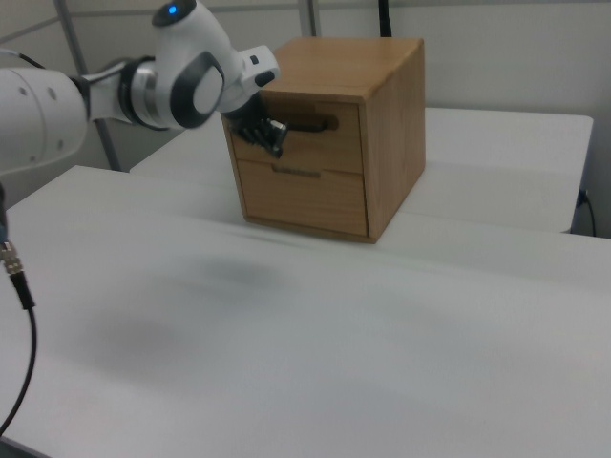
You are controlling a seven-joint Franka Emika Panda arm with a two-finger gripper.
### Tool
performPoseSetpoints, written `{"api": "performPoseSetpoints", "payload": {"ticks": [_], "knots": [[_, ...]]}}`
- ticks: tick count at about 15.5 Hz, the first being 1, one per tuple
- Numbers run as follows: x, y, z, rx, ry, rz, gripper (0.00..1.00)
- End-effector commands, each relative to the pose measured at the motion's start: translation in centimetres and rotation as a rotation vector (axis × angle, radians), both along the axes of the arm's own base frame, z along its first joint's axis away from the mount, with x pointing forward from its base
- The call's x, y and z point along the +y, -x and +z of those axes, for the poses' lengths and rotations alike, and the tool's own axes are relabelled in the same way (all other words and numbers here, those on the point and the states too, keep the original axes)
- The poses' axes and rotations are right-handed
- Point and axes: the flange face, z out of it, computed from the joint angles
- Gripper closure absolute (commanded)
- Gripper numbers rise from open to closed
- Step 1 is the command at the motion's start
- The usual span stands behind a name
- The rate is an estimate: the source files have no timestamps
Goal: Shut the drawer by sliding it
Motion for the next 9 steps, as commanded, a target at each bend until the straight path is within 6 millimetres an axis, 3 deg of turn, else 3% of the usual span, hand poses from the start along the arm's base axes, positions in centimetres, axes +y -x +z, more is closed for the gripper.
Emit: {"api": "performPoseSetpoints", "payload": {"ticks": [1, 6, 9], "knots": [[-0.1, 5.2, 2.0, 0.247, 0.043, 0.006, 1.0], [-0.4, 12.1, 5.2, 0.439, 0.071, 0.041, 1.0], [0.2, 14.9, 6.4, 0.519, 0.067, 0.042, 1.0]]}}
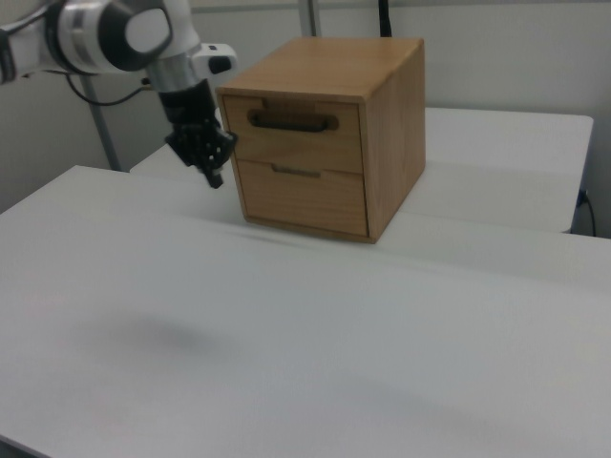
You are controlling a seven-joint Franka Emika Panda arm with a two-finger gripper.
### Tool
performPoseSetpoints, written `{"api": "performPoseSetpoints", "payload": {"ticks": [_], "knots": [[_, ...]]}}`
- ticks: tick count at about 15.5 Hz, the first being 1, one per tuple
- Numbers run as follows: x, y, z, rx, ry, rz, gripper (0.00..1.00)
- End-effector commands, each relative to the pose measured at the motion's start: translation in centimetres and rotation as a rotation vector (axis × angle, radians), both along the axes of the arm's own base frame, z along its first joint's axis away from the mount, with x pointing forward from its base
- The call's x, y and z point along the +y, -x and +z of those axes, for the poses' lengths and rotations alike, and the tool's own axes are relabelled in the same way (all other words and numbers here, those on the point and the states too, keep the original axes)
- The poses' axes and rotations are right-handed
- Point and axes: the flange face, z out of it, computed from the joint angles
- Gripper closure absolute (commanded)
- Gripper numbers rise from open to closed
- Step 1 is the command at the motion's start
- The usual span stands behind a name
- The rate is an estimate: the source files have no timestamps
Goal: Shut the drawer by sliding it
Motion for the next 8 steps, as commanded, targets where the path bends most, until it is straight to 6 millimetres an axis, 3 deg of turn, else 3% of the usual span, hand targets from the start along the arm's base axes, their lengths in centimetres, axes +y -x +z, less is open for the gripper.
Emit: {"api": "performPoseSetpoints", "payload": {"ticks": [1, 4, 8], "knots": [[0.9, 4.6, 1.2, 0.092, 0.009, 0.027, 1.0], [1.7, 5.9, 1.9, 0.104, 0.002, 0.029, 1.0], [1.0, 6.7, 1.9, 0.089, -0.017, 0.018, 0.97]]}}
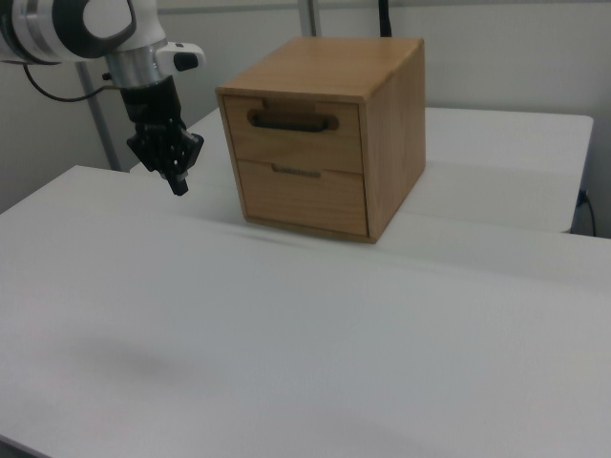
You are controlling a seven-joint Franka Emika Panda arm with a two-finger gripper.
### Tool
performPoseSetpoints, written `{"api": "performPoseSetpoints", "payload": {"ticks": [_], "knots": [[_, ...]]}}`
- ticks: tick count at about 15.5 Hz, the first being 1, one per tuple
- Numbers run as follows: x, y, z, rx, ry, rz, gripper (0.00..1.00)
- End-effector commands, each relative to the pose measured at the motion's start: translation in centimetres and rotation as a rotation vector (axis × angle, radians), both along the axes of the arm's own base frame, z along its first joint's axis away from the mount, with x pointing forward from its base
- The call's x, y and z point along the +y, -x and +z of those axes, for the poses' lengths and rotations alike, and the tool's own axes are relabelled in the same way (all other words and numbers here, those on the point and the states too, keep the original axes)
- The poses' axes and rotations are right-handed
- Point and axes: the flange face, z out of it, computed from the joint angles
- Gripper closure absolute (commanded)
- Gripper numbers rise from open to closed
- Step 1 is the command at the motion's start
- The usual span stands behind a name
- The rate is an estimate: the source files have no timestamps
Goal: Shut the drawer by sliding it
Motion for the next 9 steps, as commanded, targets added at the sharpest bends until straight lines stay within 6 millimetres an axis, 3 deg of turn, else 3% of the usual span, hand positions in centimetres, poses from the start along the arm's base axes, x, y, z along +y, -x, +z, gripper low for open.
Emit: {"api": "performPoseSetpoints", "payload": {"ticks": [1, 3, 4, 9], "knots": [[-0.56, 1.28, -0.03, -0.007, -0.03, -0.009, 0.8], [-0.75, 0.94, -0.05, -0.012, -0.031, -0.011, 0.19], [-0.76, 0.88, -0.11, -0.012, -0.029, -0.012, 0.0], [-0.79, 0.77, -0.37, -0.006, -0.023, -0.013, 0.0]]}}
